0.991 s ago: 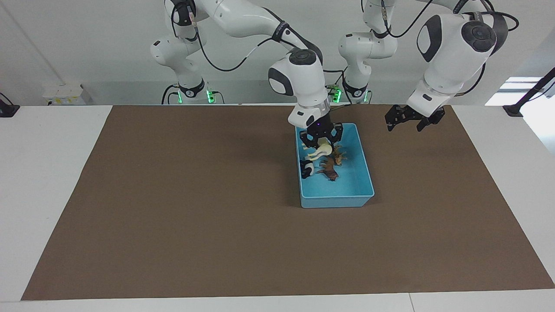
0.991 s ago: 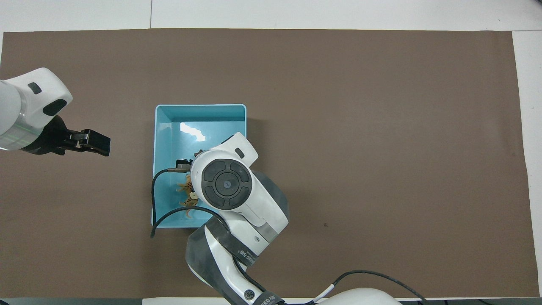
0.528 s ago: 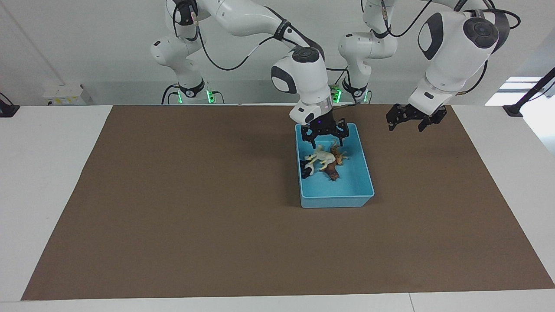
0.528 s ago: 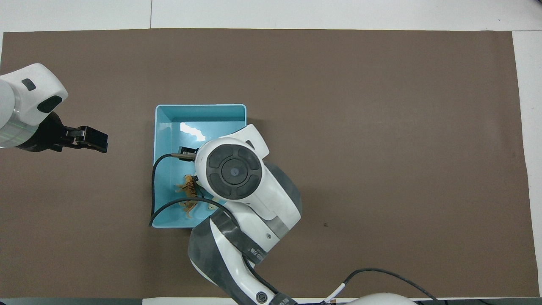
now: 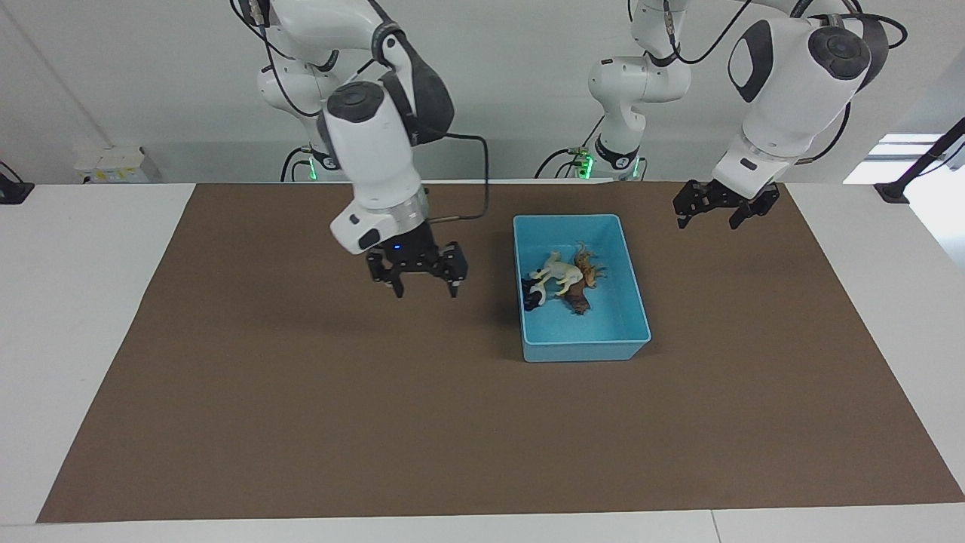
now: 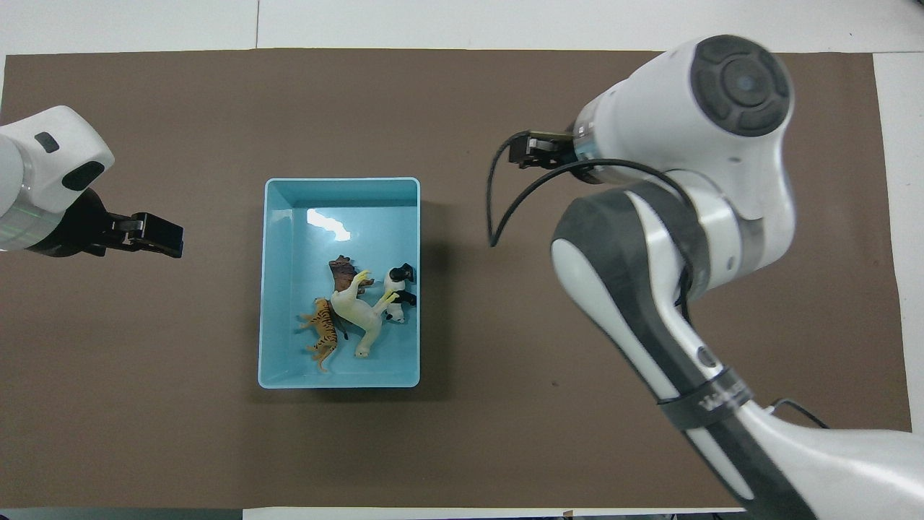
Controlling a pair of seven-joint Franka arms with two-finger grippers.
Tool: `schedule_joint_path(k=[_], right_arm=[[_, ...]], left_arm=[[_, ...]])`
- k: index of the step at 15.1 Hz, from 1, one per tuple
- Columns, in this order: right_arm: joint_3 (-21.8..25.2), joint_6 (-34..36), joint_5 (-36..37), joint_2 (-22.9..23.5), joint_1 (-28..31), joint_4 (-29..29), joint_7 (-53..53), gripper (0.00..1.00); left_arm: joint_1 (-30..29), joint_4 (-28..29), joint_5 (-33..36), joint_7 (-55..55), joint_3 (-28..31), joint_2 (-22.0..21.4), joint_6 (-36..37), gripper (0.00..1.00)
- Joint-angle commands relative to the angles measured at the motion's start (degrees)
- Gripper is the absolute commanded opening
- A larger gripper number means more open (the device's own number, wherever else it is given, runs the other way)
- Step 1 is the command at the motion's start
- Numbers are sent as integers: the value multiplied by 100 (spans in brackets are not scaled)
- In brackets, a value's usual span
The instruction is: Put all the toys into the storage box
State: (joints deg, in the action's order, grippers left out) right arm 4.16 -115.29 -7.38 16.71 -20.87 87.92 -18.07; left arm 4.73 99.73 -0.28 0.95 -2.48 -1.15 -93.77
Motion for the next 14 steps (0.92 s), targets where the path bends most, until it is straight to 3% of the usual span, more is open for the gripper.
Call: schedule_joint_path(k=[1,8,11,14], right_arm=[[-109,313,34,-151,661,103,953,100],[-82,1552,200,-607,1480,182,1516,100],[-91,1992,465,-914,1525,217,1746,100],[-91,2046,649,-1537,1525,795,1754,100]], left_arm=[[11,-59,28,-95,19,45,-54,100],[37,-59,28,-86,19,45,-80,100],[20,-67,28,-95,19,45,-98,100],[20,-67,28,-86,19,45,-98,100]])
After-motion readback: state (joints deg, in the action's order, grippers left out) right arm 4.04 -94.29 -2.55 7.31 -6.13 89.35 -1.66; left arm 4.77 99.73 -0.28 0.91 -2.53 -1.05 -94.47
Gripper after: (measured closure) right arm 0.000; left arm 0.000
